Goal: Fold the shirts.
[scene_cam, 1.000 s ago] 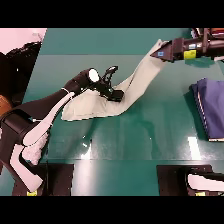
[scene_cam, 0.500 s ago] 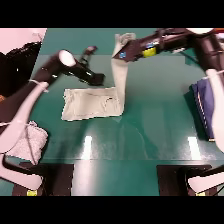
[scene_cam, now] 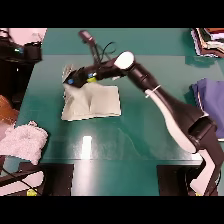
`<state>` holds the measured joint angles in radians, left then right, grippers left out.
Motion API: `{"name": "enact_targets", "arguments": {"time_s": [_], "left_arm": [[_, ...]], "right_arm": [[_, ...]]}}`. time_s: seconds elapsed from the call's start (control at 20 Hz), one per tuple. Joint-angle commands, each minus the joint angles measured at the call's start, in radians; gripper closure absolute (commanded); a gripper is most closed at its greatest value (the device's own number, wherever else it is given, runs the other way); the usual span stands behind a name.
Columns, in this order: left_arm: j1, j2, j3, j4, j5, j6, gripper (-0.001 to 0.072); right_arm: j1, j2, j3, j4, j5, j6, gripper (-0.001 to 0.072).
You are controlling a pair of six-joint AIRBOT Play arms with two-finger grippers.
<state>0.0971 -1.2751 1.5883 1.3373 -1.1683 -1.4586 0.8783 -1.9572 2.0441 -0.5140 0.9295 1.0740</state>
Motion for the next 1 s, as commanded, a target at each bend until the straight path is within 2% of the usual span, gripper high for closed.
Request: {"name": "enact_targets", "arguments": {"time_s": [0.0, 0.15, 0.3, 0.5, 0.55, 0.65, 0.85, 0.95], "left_arm": [[0.056, 0.044, 0.0, 0.02, -0.015, 0.0, 0.0679], [0.056, 0.044, 0.0, -0.04, -0.019, 0.0, 0.0679], [0.056, 0.044, 0.0, -0.077, -0.028, 0.0, 0.0679], [0.056, 0.043, 0.0, -0.107, -0.038, 0.0, 0.0679], [0.056, 0.043, 0.0, -0.111, -0.037, 0.0, 0.0679], [0.056, 0.043, 0.0, -0.123, -0.036, 0.0, 0.0679], [0.056, 0.043, -0.002, -0.142, -0.034, 0.0, 0.0679], [0.056, 0.042, -0.006, -0.142, -0.037, 0.0, 0.0679]], "right_arm": [[0.027, -0.029, -0.02, -0.011, 0.019, -0.035, 0.0274], [-0.075, 0.032, -0.076, -0.053, 0.207, -0.024, 0.0453], [-0.216, 0.128, -0.208, -0.22, 0.323, 0.052, 0.0453], [-0.416, 0.258, -0.483, -0.318, 0.316, 0.201, 0.045], [-0.457, 0.278, -0.551, -0.315, 0.303, 0.225, 0.0438], [-0.512, 0.288, -0.65, -0.28, 0.293, 0.229, 0.0126], [-0.514, 0.271, -0.778, -0.12, 0.193, 0.227, 0.0118], [-0.476, 0.236, -0.782, -0.089, 0.167, 0.227, 0.0118]]}}
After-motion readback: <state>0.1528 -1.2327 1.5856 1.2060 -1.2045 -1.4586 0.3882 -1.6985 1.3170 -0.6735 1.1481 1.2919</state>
